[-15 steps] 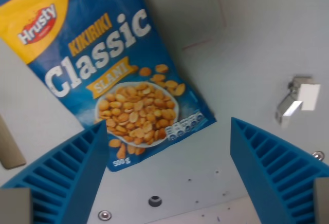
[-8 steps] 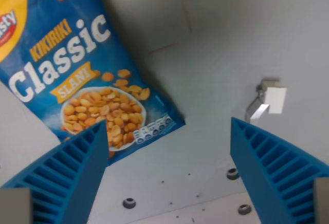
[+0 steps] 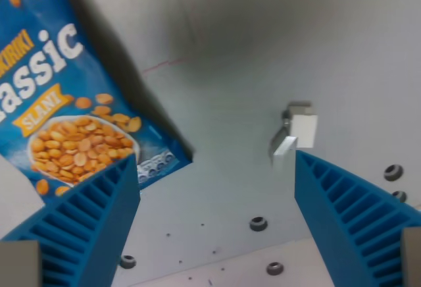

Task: Move in gripper positive y

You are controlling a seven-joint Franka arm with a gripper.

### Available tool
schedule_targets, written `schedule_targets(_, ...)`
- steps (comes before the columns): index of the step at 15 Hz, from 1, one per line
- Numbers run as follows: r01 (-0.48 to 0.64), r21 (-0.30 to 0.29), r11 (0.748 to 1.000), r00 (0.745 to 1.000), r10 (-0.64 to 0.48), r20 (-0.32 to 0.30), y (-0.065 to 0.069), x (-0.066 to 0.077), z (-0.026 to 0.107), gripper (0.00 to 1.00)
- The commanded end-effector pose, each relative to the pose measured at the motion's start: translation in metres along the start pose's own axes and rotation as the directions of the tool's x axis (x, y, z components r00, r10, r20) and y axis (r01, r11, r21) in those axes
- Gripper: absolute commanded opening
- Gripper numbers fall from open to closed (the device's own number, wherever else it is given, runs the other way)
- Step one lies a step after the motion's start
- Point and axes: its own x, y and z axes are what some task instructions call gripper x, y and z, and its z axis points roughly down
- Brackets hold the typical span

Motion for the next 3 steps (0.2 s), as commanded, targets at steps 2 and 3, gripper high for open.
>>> schedule_targets(2,0.017,0.006,1.0,0.999,-0.017,-0.037,0.0208,-0.0104,-0.0053,1.0)
schedule_targets(3,0.017,0.006,1.0,0.999,-0.017,-0.037,0.0258,-0.0103,-0.0053,1.0)
